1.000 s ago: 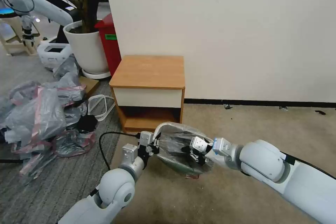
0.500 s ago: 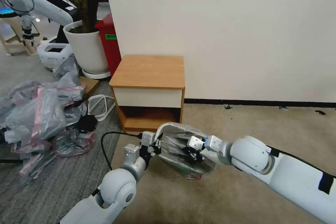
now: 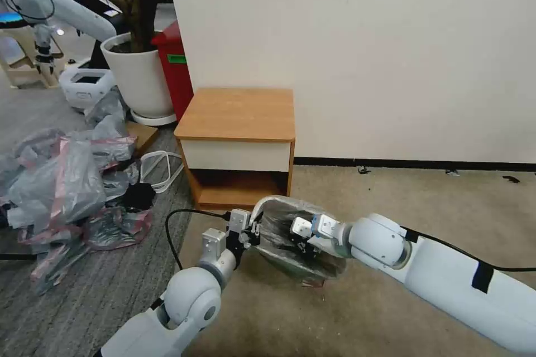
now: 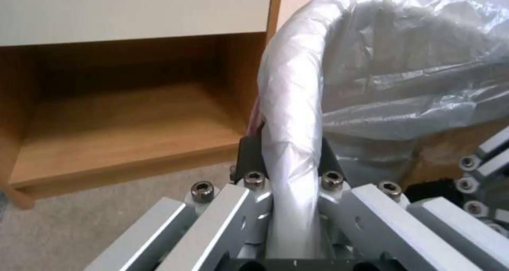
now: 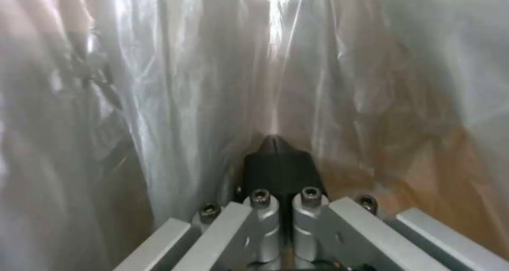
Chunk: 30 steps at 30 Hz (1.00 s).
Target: Pick up the garbage bag from the table and place it over the trash can.
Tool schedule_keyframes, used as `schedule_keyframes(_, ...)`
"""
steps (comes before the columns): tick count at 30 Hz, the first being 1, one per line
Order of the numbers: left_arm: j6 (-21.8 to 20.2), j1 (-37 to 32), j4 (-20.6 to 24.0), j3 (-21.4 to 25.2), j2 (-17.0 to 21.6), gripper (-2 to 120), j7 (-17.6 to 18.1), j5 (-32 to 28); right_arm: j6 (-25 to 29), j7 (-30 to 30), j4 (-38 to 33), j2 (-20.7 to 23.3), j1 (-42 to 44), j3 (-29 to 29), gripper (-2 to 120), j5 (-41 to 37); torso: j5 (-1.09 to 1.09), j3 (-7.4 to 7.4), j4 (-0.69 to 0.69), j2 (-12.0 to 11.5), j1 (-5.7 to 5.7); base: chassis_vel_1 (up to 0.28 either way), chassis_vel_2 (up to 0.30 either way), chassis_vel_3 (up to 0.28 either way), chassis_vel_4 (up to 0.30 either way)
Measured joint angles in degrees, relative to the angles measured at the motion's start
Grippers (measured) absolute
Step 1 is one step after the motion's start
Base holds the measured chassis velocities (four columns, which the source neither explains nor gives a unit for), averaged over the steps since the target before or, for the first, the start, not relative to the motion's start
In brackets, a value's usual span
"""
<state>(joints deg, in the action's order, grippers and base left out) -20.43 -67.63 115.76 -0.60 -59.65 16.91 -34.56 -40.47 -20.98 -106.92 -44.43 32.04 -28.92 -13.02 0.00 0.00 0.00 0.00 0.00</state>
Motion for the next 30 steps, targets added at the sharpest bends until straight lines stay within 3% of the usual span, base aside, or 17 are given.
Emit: schedule_keyframes(30,0.0,0.7,-0.4,-0.9,-1.5,4,0.0,-0.4,-0.1,0.3,9.9,-6.1,-2.9,-5.4,0,6.9,0.0,0.0,0.0,0.0,0.0,0.0,0.0,0.0,0.0)
